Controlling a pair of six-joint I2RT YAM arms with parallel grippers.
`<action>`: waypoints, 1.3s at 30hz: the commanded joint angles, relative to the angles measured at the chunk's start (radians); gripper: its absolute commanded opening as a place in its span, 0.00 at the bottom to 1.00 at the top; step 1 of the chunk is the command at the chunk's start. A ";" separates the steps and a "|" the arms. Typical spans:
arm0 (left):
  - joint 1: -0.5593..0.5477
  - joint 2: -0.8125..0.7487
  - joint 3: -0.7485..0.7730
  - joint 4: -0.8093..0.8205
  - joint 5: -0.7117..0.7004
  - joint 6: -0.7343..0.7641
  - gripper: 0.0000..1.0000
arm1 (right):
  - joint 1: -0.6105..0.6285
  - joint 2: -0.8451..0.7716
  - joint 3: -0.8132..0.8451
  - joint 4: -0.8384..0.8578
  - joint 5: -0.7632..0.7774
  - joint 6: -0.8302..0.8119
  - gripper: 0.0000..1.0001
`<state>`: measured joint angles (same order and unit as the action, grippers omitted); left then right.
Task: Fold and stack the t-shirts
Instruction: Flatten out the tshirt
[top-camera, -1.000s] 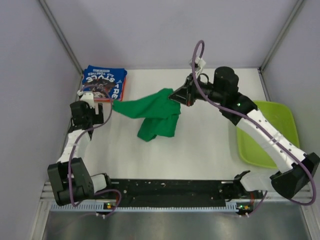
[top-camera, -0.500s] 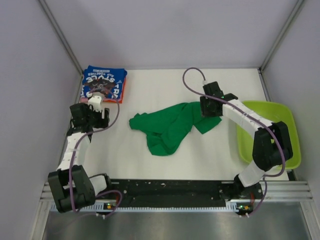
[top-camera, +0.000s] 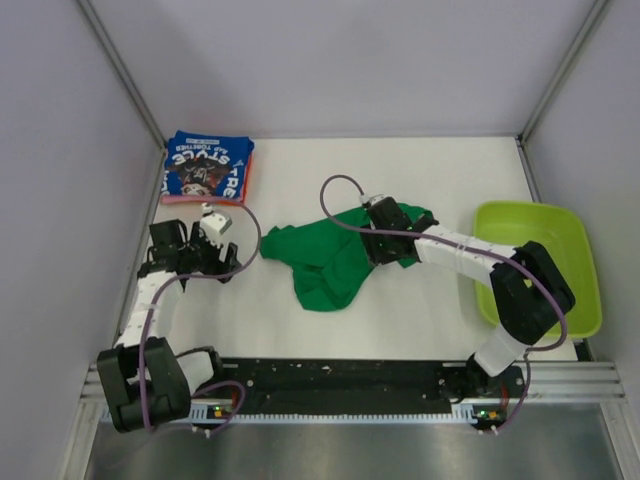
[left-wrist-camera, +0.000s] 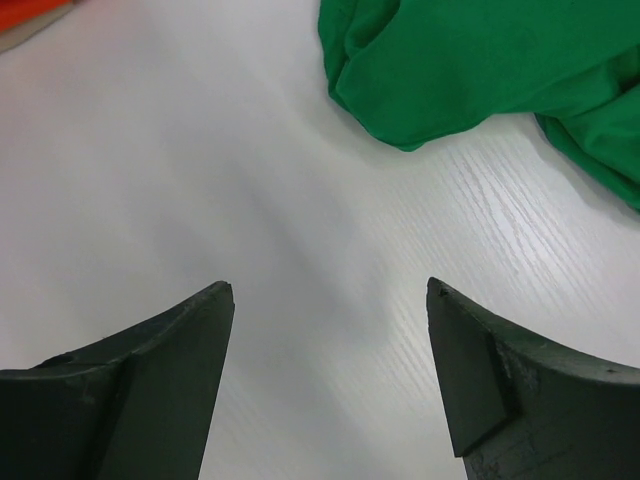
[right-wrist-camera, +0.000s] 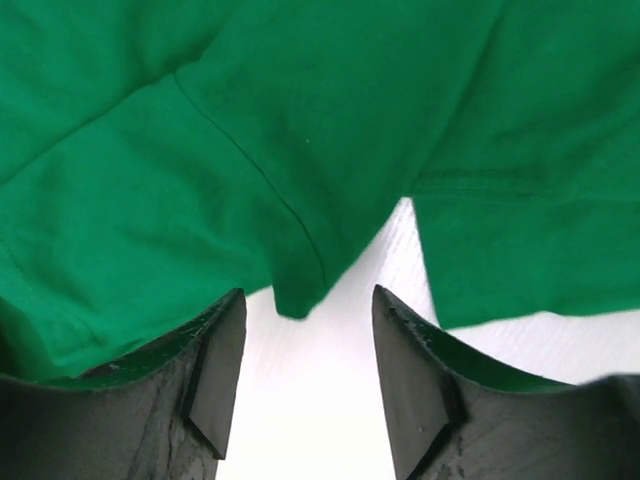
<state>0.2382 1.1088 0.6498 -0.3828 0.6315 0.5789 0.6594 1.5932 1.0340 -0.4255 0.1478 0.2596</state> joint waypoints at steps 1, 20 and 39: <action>-0.052 0.042 0.014 0.022 -0.007 0.053 0.82 | 0.002 0.056 -0.002 0.117 -0.040 0.043 0.48; -0.408 0.439 0.246 0.308 -0.380 0.055 0.73 | -0.006 -0.235 0.061 0.084 0.047 -0.040 0.00; -0.412 -0.093 0.847 -0.404 -0.452 0.082 0.00 | -0.007 -0.561 0.696 -0.200 0.066 -0.208 0.00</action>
<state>-0.1722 1.1381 1.3689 -0.5644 0.1669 0.6216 0.6579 1.1286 1.6356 -0.5781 0.2512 0.0605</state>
